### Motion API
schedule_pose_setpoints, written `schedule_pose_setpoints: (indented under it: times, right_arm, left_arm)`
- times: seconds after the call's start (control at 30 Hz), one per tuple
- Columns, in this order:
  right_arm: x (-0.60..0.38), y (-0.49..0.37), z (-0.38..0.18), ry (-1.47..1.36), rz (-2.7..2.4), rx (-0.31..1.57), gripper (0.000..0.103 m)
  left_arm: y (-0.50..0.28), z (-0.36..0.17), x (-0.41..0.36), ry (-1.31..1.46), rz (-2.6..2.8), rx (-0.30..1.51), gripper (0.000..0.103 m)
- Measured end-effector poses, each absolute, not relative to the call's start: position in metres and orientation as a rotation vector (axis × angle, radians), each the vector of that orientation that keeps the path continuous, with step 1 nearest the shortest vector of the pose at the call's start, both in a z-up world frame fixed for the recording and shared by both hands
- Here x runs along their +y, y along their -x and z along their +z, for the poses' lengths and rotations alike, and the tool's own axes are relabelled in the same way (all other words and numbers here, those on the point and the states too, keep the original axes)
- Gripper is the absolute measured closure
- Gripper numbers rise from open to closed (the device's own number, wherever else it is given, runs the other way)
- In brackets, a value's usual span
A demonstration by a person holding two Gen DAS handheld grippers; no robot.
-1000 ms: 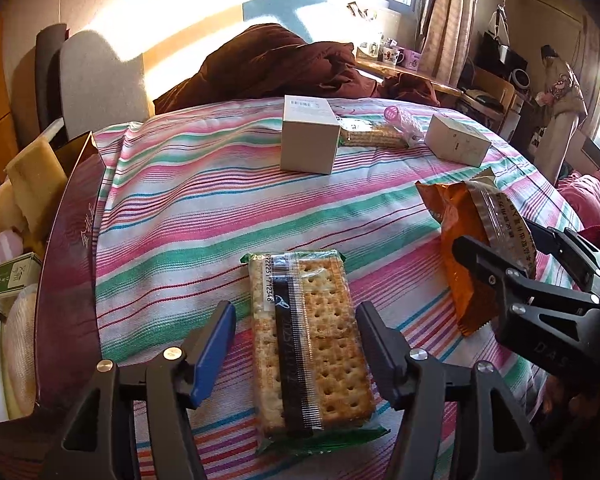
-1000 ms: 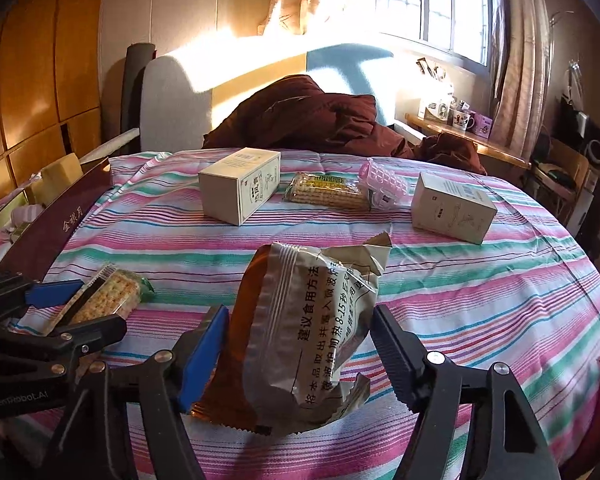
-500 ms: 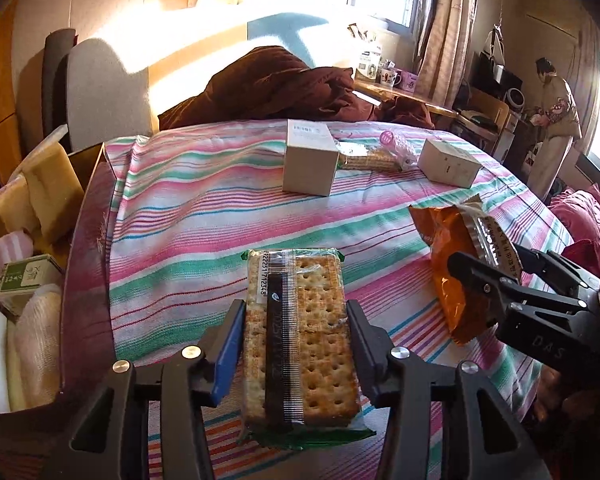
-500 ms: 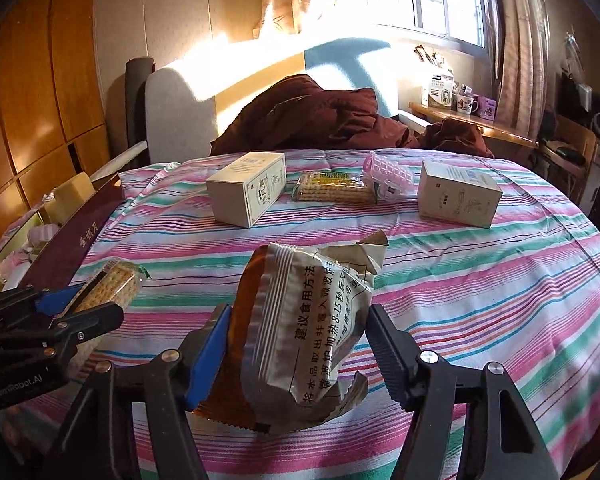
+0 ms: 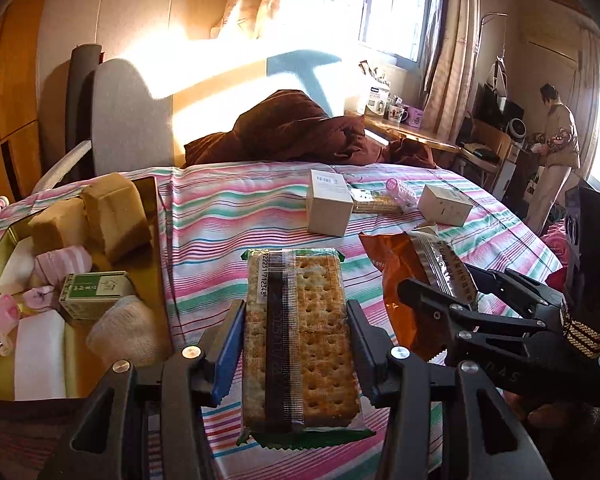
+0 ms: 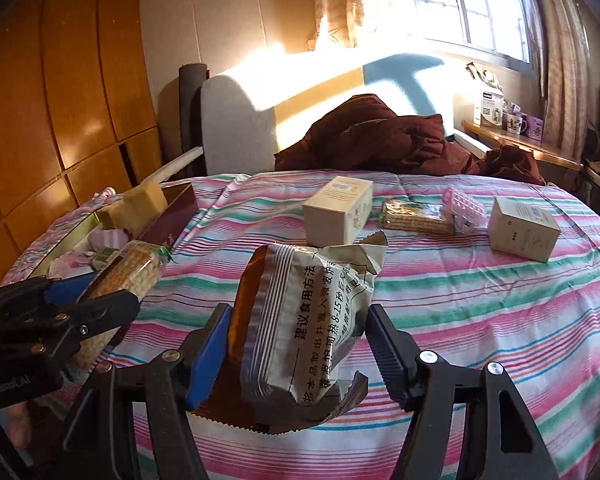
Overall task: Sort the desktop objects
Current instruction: 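Lift the cracker pack and snack bag and carry them toward the gold tray, then lower the cracker pack and snack bag into the tray and open both tools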
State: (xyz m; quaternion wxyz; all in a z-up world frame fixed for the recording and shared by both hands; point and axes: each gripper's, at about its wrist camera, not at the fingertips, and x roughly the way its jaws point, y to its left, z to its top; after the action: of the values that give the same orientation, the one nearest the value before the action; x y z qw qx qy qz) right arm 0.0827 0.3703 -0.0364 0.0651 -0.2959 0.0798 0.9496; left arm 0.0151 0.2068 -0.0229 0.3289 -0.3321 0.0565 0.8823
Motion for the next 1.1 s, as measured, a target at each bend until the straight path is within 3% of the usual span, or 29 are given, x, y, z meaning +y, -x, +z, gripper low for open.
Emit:
schedule_pose_setpoints:
  times: [0.63,0.97,1.1]
  right_arm:
    - [0.217,0.003,0.006,0.981,3.310,0.111,0.035]
    - [0.165,0.056,-0.036,1.225,3.322,0.075,0.034]
    - [0.173,0.058,-0.042,1.266,3.310,0.172,0.031]
  left_arm:
    - [0.047,-0.017,0.020,0.957,2.744,0.001,0.053]
    - [0.074,-0.042,-0.017,1.069,2.809,0.011,0.052]
    - [0.073,-0.046,-0.020,1.066,2.814,-0.023,0.047]
